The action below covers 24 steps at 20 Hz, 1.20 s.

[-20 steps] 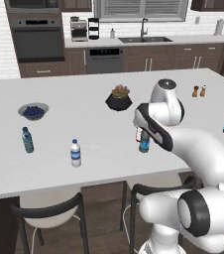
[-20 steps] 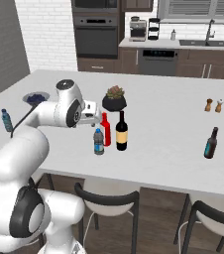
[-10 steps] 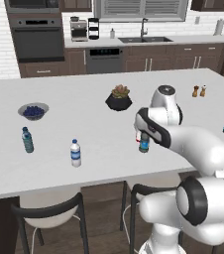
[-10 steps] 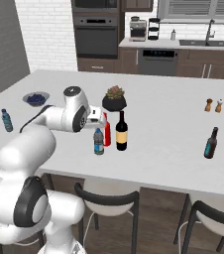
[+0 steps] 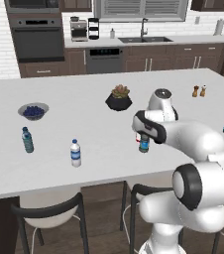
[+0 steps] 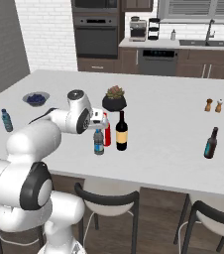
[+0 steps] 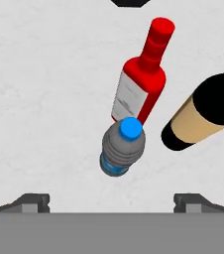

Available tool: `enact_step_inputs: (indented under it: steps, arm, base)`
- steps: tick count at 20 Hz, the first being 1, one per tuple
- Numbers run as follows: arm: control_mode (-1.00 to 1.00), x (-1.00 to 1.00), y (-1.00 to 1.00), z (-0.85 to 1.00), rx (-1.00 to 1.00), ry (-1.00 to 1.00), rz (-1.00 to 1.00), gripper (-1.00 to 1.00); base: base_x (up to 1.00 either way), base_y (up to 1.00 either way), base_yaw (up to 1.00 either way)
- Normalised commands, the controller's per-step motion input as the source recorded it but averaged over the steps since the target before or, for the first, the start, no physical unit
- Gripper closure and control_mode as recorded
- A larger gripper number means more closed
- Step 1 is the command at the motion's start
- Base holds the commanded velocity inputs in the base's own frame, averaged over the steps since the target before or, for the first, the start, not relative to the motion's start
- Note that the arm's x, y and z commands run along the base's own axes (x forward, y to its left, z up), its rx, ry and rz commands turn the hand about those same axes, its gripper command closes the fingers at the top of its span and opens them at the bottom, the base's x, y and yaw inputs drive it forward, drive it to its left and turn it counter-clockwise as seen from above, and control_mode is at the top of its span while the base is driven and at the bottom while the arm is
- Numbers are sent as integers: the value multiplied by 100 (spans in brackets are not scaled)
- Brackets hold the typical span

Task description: Move the plastic bottles in the middle to the plastics group, and the glass bottles in the middle to the glass group.

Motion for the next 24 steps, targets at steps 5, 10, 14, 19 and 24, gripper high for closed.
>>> enact_step_inputs:
  steps: [5,10,14,19,24]
  arm:
    - [-100,23,0,-13,0,0,0,-100]
    - [-100,14,-2,-24,0,1,0,-100]
    - [-100,11,-12,-12,0,0,0,-100]
    - [-100,8,-7,-10,3,1,0,-100]
    - [-100,17,0,-13,0,0,0,-100]
  base:
    - [0,0,0]
    - [0,0,0]
    - [0,0,0]
    - [0,0,0]
    - [0,0,0]
